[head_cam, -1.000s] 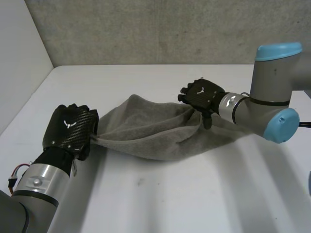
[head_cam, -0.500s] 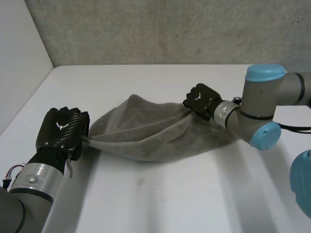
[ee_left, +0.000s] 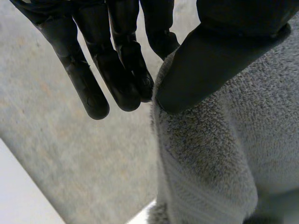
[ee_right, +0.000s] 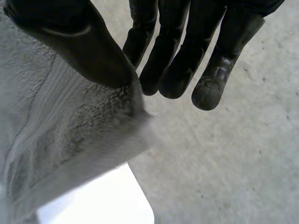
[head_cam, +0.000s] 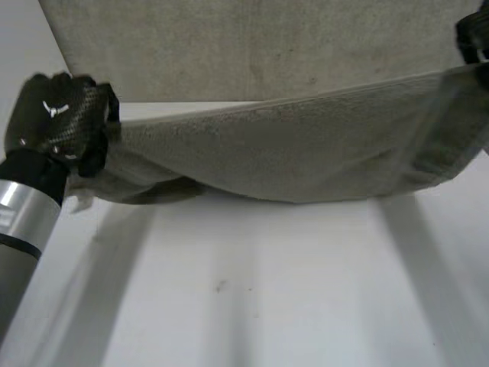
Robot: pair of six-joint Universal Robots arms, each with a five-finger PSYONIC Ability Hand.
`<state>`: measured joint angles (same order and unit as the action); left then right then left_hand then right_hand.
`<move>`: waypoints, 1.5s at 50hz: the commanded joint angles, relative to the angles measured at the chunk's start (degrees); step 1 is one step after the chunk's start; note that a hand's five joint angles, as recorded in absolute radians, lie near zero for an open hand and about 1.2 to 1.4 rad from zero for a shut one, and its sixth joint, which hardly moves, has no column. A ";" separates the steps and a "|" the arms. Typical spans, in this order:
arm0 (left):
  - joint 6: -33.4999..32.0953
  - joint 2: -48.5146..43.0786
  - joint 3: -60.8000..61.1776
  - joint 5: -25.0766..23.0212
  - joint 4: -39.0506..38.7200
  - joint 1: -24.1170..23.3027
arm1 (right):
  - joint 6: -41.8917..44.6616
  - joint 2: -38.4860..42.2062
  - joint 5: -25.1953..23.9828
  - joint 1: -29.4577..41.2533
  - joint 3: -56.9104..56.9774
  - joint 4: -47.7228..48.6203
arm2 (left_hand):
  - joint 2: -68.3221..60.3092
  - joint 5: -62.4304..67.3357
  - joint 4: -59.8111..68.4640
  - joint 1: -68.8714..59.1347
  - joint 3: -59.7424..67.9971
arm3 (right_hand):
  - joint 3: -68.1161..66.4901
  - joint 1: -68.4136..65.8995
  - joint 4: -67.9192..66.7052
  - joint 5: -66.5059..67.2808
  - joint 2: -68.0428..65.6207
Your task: Fold the towel.
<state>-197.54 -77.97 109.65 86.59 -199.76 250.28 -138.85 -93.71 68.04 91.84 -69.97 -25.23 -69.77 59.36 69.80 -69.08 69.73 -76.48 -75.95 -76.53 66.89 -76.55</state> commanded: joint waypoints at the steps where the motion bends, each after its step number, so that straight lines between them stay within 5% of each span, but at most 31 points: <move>1: -0.47 -1.91 -4.09 -0.63 6.74 -1.81 | 2.97 -0.24 -0.10 -1.14 0.10 -9.93 | -10.23 10.64 10.20 -10.92 10.27 | -3.52 -4.05 -3.47 3.11 -3.45; 11: -1.44 -23.63 -14.47 -0.54 14.75 -2.08 | 11.94 16.28 5.34 6.86 1.33 -11.16 | -10.23 10.64 10.20 -10.92 10.27 | -3.52 -4.05 -3.47 3.11 -3.45; 17: -6.45 -34.97 -28.27 -0.19 15.19 -2.34 | 11.41 29.82 12.20 13.10 14.60 -7.55 | -10.23 10.64 10.20 -10.92 10.27 | -3.52 -4.05 -3.47 3.11 -3.45; 22: -8.13 -39.89 -49.39 0.33 12.74 -2.34 | 3.71 39.30 16.06 13.80 36.52 5.15 | -10.23 10.64 10.20 -10.92 10.27 | -3.52 -4.05 -3.47 3.11 -3.45; 28: -2.59 -39.37 -57.71 2.18 3.85 -2.34 | -8.80 38.08 17.30 13.19 41.15 20.22 | -10.23 10.64 10.20 -10.92 10.27 | -3.52 -4.05 -3.47 3.11 -3.45; 30: 2.31 -37.53 -57.36 3.93 -4.63 -2.17 | -14.75 34.49 17.12 13.01 38.35 27.31 | -10.23 10.64 10.20 -10.92 10.27 | -3.52 -4.05 -3.47 3.11 -3.45; 35: 5.41 -36.03 -53.16 3.94 -10.99 -2.17 | -16.63 30.79 16.07 12.92 31.59 28.58 | -10.23 10.64 10.20 -10.92 10.27 | -3.52 -4.05 -3.47 3.11 -3.45; 49: 5.06 -34.27 -20.75 3.33 -8.45 -1.11 | -9.00 23.41 -0.62 10.20 -7.23 23.82 | -10.23 10.64 10.20 -10.92 10.27 | -3.52 -4.05 -3.47 3.11 -3.45; 61: -3.46 -37.34 -3.83 0.16 -8.54 -0.23 | 0.25 23.14 -0.63 5.47 -32.67 34.62 | -10.23 10.64 10.20 -10.92 10.27 | -3.52 -4.05 -3.47 3.11 -3.45; 70: -8.21 -37.43 -1.02 0.25 -10.82 0.64 | -2.04 21.56 -0.63 2.46 -35.06 36.74 | -10.23 10.64 10.20 -10.92 10.27 | -3.52 -4.05 -3.47 3.11 -3.45; 75: -8.12 -37.34 -0.67 0.25 -14.16 2.67 | -6.08 21.29 -1.07 0.44 -35.14 37.36 | 5.89 -5.49 -5.93 5.20 -5.85 | -3.52 -4.05 -3.47 3.11 -3.45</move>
<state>-205.98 -115.46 108.94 86.74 -210.94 251.18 -141.34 -72.01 67.34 93.89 -105.42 11.83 -63.39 53.41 63.39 -63.28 63.43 -76.47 -75.95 -76.54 67.20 -76.56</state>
